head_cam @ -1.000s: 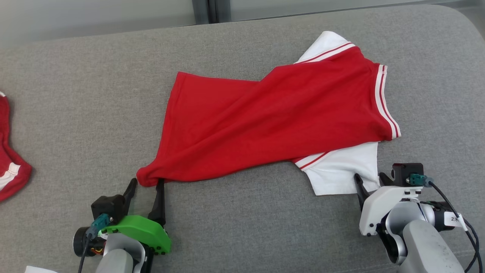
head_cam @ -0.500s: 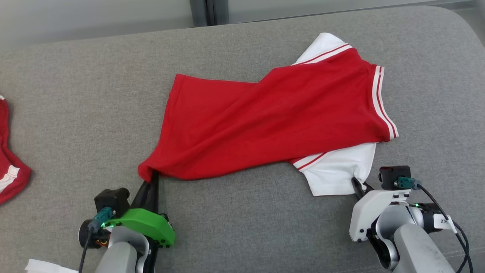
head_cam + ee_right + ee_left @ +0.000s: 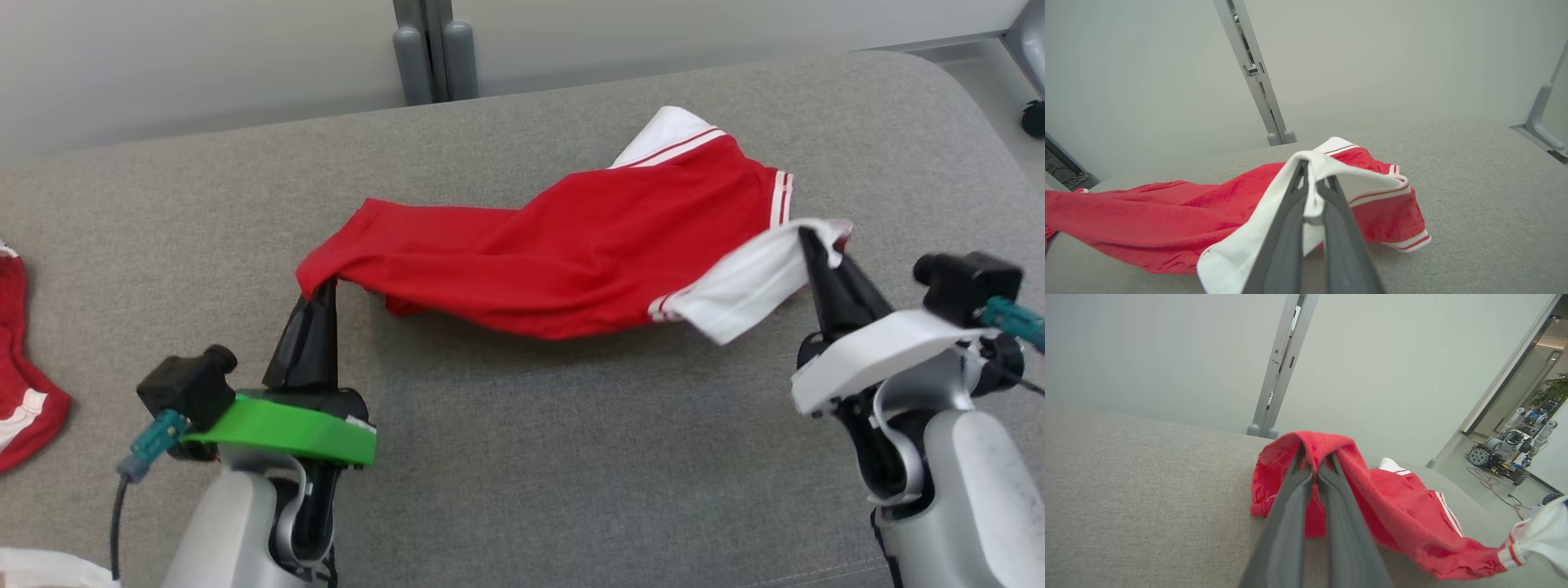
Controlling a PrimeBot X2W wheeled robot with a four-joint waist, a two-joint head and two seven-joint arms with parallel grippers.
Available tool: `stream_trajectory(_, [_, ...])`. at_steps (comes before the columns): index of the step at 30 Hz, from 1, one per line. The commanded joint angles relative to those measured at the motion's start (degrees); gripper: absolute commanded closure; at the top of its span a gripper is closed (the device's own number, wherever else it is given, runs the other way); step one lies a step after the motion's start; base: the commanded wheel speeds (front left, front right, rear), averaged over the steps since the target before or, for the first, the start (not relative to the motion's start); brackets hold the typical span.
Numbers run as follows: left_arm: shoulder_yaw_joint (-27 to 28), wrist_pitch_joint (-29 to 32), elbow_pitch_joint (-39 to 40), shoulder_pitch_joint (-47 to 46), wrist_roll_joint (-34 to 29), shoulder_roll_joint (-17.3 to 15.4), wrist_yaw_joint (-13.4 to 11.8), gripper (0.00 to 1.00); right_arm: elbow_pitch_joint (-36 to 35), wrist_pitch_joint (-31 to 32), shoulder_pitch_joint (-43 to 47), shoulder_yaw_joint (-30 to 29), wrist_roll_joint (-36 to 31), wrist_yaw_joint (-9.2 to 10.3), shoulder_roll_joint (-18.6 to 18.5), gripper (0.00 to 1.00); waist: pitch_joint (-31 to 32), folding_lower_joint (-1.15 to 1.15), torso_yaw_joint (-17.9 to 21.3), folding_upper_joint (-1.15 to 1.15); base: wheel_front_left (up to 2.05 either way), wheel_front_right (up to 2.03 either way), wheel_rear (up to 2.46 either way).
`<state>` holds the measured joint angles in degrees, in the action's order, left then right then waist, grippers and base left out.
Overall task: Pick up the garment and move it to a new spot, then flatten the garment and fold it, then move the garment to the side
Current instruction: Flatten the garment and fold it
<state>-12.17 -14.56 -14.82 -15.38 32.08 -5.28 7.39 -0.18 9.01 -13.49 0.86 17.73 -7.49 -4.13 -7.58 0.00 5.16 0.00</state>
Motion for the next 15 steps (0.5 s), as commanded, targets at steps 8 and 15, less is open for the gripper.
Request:
stream_trajectory(8, [-3.28,9.18,10.4,-9.04,14.05,-7.38,0.13,1.0,-9.2,4.14,-13.92,0.02,-0.97,0.0,-6.75,1.0,-0.89,0.0,2.25,0.0,0.0,0.0,0.0])
stream_trajectory(15, [-2.64,16.05,14.67,-18.81,19.76,-12.36,0.13,1.0,-9.55,3.84,-29.08,0.31,-2.19,0.01,-11.78,1.0,-5.12,0.0,3.62,0.0,0.0,0.0,0.0])
